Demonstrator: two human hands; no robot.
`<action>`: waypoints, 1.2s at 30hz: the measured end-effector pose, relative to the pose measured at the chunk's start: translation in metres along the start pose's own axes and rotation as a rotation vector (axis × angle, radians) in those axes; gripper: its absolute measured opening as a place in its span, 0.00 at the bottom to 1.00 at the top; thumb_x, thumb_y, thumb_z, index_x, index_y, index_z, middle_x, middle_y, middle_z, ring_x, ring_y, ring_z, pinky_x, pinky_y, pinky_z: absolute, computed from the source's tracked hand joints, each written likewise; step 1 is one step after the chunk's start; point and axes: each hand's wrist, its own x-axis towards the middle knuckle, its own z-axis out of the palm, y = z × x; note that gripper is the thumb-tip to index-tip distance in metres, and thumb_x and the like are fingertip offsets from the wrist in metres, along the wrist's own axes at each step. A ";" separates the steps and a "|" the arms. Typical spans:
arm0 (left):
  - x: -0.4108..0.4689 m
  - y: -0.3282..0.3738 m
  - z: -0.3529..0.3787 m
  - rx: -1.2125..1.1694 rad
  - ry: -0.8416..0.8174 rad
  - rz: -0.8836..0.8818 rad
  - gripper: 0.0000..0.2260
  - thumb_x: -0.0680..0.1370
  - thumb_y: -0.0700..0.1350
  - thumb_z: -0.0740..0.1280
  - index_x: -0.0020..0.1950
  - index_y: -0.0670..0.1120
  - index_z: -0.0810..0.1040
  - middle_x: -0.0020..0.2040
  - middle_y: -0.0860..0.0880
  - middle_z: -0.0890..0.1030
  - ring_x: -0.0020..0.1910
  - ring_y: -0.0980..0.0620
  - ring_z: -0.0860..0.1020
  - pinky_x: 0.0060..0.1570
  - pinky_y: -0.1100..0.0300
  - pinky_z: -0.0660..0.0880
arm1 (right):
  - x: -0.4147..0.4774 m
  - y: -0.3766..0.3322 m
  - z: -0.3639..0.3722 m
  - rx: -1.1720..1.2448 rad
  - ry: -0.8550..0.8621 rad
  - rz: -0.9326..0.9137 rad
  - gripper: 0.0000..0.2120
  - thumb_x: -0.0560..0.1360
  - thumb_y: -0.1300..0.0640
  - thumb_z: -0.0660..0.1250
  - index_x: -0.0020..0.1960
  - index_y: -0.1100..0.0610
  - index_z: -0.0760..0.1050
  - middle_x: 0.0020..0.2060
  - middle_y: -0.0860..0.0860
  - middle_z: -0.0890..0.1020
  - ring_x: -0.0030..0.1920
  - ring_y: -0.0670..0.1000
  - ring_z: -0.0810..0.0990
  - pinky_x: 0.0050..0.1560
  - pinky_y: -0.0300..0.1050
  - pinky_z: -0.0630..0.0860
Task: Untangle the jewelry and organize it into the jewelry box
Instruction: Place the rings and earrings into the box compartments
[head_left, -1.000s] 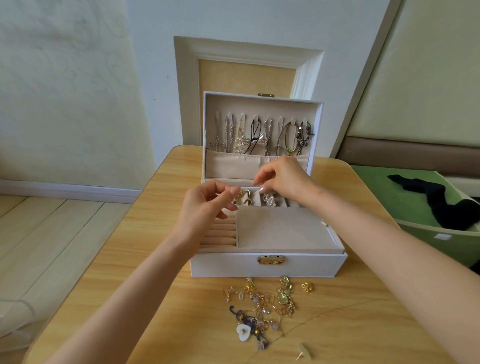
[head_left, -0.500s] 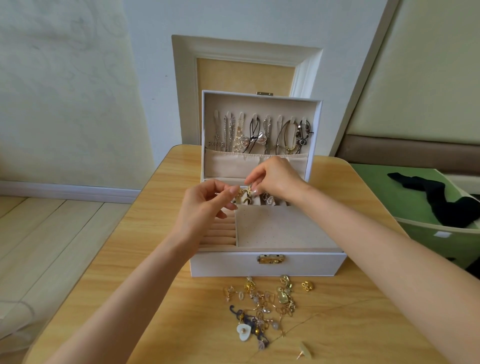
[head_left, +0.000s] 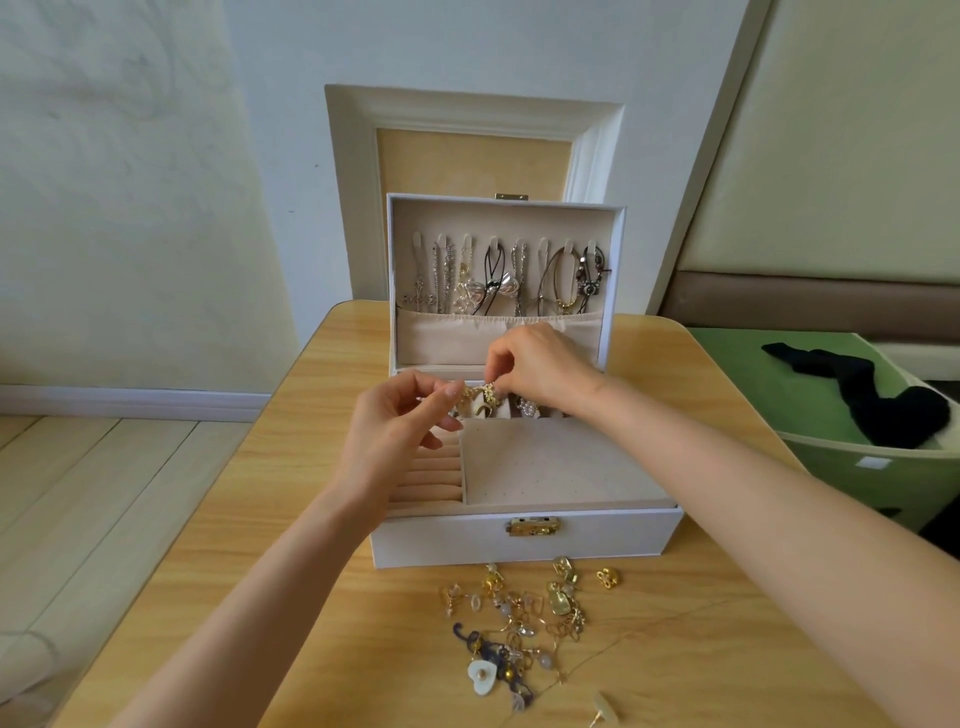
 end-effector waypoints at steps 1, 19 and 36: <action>0.000 0.000 0.000 0.000 0.000 0.001 0.08 0.73 0.46 0.69 0.43 0.41 0.78 0.32 0.50 0.79 0.32 0.59 0.78 0.31 0.67 0.73 | 0.000 0.001 -0.004 0.047 0.003 0.002 0.05 0.68 0.62 0.74 0.38 0.54 0.80 0.36 0.45 0.81 0.41 0.44 0.78 0.47 0.43 0.75; 0.002 -0.002 0.000 0.022 -0.003 0.009 0.07 0.74 0.45 0.68 0.42 0.42 0.79 0.33 0.50 0.79 0.32 0.60 0.77 0.31 0.68 0.73 | -0.003 0.005 -0.019 0.349 -0.070 0.103 0.08 0.67 0.67 0.74 0.46 0.62 0.82 0.33 0.52 0.83 0.32 0.45 0.82 0.36 0.35 0.79; 0.035 0.004 0.005 0.062 -0.082 -0.017 0.07 0.76 0.45 0.67 0.40 0.43 0.77 0.30 0.52 0.76 0.25 0.59 0.68 0.26 0.69 0.65 | -0.005 0.019 -0.022 0.108 -0.041 0.084 0.09 0.65 0.59 0.77 0.45 0.55 0.84 0.41 0.48 0.85 0.44 0.43 0.79 0.55 0.44 0.75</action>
